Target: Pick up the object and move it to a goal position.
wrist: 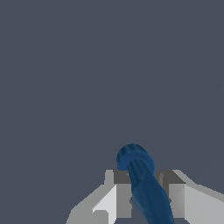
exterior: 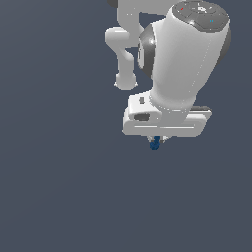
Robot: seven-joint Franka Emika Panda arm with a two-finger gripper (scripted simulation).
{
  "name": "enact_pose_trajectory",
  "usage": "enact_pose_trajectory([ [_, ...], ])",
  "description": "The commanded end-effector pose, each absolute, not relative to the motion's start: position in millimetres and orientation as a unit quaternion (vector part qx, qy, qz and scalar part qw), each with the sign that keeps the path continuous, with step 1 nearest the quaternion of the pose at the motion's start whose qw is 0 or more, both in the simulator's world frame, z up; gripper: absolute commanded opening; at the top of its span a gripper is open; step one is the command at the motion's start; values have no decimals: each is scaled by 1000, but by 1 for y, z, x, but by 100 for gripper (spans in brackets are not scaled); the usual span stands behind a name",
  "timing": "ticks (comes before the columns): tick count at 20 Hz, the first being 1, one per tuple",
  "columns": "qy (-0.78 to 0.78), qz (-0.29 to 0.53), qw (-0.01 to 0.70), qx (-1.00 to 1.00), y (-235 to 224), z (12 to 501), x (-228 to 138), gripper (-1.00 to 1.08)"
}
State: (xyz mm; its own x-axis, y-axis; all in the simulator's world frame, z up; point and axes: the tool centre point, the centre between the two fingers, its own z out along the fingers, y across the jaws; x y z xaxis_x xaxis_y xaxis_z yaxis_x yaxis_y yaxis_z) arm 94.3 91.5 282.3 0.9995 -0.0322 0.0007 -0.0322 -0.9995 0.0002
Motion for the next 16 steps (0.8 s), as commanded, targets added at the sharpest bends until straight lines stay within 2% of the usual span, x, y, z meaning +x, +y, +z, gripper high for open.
enact_pose_trajectory([
  [1,-16,0,0,1000,96,295,100,-100],
  [16,-16,0,0,1000,110,340,124,-100],
])
